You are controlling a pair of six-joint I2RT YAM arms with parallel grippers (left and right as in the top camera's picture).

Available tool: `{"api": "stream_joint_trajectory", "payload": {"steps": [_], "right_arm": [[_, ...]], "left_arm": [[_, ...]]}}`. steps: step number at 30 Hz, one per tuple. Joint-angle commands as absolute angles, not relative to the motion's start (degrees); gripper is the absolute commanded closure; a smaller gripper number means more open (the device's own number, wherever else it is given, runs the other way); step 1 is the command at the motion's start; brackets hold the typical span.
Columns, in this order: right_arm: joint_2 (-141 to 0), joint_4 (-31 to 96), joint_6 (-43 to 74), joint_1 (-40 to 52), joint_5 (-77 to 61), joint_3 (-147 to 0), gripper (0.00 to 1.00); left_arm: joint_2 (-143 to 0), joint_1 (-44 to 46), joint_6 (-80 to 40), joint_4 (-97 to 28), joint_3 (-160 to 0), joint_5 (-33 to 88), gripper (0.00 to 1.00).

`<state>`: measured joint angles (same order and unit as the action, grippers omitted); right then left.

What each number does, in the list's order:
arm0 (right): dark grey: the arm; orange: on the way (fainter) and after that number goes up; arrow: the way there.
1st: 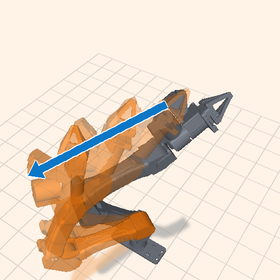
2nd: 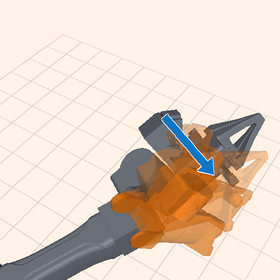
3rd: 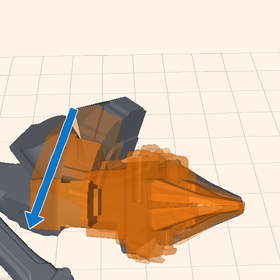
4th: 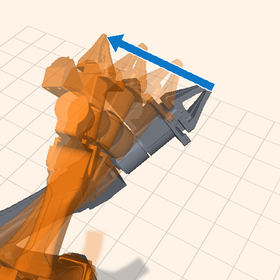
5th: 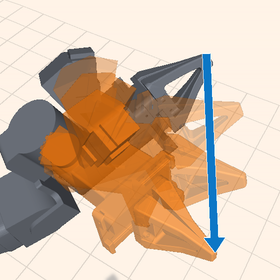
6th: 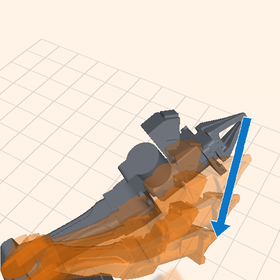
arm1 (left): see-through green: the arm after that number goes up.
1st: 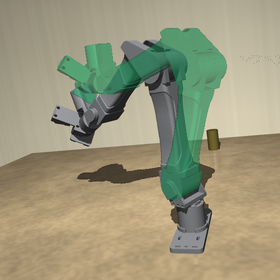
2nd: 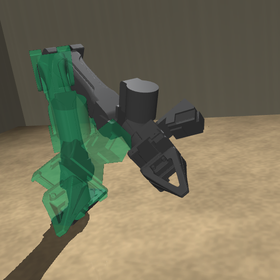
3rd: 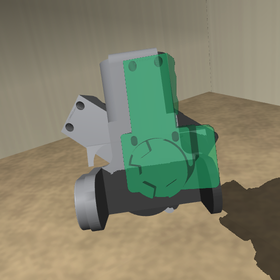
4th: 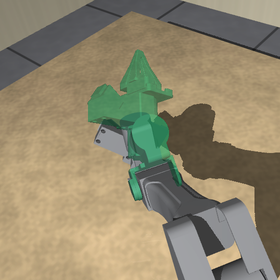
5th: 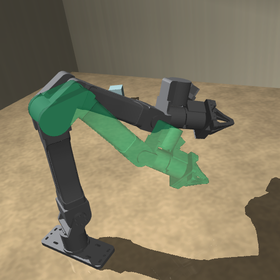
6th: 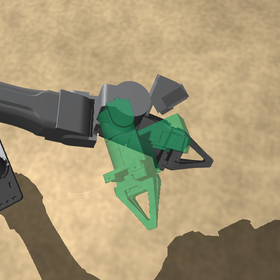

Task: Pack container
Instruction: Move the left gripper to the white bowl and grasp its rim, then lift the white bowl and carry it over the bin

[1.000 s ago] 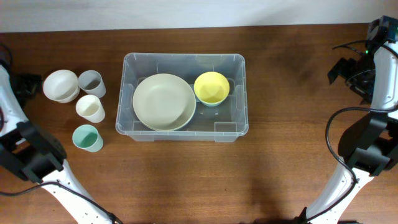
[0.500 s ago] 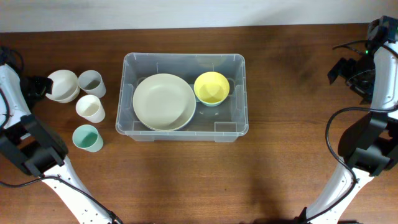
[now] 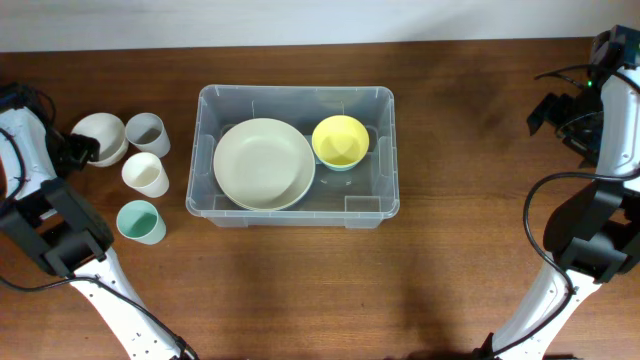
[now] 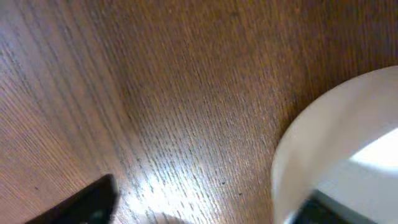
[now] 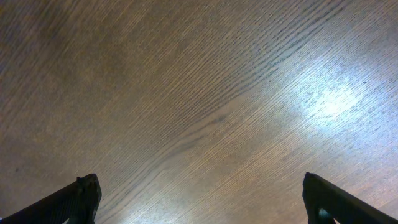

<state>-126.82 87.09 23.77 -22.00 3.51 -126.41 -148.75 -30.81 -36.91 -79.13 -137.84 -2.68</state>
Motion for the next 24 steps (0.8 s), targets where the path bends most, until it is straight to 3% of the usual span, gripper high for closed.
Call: {"api": "stream_joint_trajectory", "payload": {"steps": [1,2,4,9,17,24], "right_arm": [[-126.8,87.11,23.81,-22.15,3.62,-126.21,0.01],[-126.8,87.11,23.81,-22.15,3.62,-126.21,0.01],[-126.8,87.11,23.81,-22.15,3.62,-126.21,0.01],[-126.8,87.11,23.79,-22.15,3.62,-126.21,0.01],[-126.8,87.11,23.81,-22.15,3.62,-126.21,0.01],[-126.8,87.11,23.81,-22.15,3.62,-126.21,0.01]], "left_arm": [[-149.14,-30.81,-36.4,-79.29,-137.82,-0.8,0.66],[-149.14,-30.81,-36.4,-79.24,-137.82,-0.8,0.82],[-149.14,-30.92,-36.38,-79.05,-137.93,-0.82,0.99],[-148.79,-33.01,-36.38,-80.2,-141.29,-0.82,0.99],[-142.12,-34.5,-27.97,-85.71,-163.33,4.08,0.99],[-132.46,-20.18,-16.34,-88.16,-174.15,12.51,0.99]]}}
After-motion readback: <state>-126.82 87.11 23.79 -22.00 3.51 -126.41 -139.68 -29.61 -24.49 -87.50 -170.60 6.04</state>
